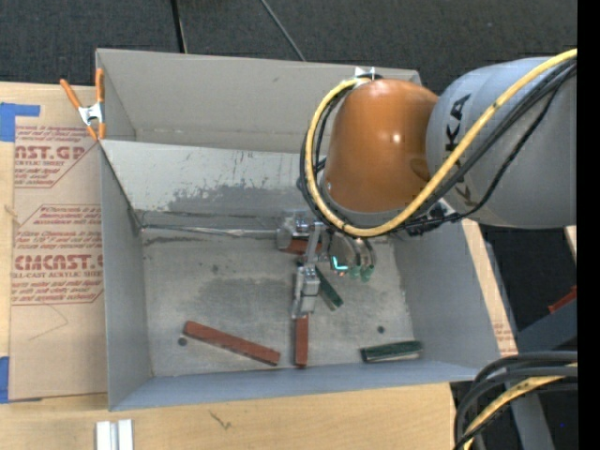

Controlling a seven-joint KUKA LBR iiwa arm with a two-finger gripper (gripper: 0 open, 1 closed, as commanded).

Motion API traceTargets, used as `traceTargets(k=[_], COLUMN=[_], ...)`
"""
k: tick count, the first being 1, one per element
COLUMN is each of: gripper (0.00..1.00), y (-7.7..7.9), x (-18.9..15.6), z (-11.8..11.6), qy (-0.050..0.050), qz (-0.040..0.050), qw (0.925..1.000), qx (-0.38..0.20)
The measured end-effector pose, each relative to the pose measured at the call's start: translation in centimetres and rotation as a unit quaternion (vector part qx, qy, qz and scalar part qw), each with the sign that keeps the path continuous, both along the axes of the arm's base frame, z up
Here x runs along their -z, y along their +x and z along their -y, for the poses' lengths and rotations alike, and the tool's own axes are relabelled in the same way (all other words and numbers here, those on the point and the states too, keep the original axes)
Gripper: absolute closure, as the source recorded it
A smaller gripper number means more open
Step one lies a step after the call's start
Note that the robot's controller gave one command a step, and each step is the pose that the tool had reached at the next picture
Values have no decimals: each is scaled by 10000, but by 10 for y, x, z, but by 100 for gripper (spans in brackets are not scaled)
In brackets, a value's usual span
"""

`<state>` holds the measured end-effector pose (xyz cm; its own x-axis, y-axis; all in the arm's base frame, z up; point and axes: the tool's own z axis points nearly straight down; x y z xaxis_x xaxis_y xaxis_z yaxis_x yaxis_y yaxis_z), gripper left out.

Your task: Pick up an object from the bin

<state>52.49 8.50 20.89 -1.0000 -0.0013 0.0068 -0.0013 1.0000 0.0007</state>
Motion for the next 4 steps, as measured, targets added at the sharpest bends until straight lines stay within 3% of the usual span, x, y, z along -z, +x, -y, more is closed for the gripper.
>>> traceTargets(k=[1,2,3,4], gripper=[0,0,0,100], y=[2,-5,-13,-19], x=[-4,30,90,138], z=[0,0,-8,-26], qy=[3,2,5,6], qz=[40,79,59,14], qw=[10000,9996,9998,9999], qx=[3,-272,-208,140])
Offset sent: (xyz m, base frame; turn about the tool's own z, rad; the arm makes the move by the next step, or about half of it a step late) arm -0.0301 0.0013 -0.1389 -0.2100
